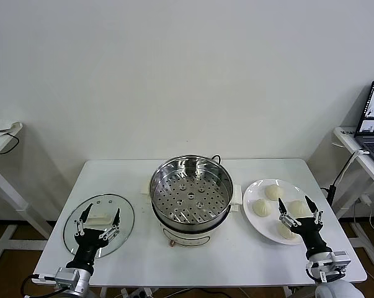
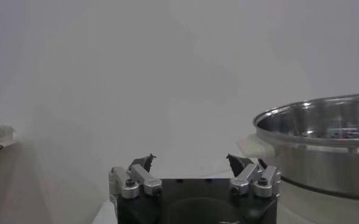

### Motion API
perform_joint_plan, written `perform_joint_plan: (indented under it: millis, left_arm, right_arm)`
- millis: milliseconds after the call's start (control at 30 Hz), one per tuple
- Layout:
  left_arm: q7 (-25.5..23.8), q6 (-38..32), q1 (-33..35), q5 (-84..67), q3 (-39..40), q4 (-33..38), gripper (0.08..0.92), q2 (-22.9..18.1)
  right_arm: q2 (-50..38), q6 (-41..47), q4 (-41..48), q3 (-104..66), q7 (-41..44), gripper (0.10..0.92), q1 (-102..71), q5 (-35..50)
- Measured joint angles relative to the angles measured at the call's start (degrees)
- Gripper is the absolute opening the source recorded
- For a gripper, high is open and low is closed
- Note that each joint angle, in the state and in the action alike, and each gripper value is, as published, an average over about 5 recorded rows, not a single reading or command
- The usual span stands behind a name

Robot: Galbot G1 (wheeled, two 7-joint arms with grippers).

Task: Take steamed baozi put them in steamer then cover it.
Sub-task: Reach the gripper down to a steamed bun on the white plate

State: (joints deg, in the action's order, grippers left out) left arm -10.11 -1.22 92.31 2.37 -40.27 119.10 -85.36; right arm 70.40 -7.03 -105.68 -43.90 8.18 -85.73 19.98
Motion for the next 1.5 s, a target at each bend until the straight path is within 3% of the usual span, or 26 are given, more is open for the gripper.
perform_joint_plan:
  millis: [467,900,1200,1500]
  left_arm:
    - [-0.27,-0.27,-0.59,-0.03,0.17,-0.20,0.823,0.52]
    - [-0.76,-0.53,-1.77,-1.04,-0.05,-1.07,0.823,1.19]
    - [-0.79,-0.46,-2.14,-1.59,0.15,-0.74,0.823,1.06]
    - [-0.46,-0.02,-2.41,-1.71,0.00,-0.35,0.823,0.46]
  right_arm:
    - [-3.69,2.13,2.60,0.17,-0.97,0.823,3.46,-3.26]
    - [-18.94,6.80,8.33,4.73,1.49,0.823,11.96,-15.42]
    - [-31.63,8.71,17.00,18.03,11.71,0.823,26.59,-21.38]
    - [-36.15,8.73,28.76,40.63,28.04,0.823,50.01,-25.15]
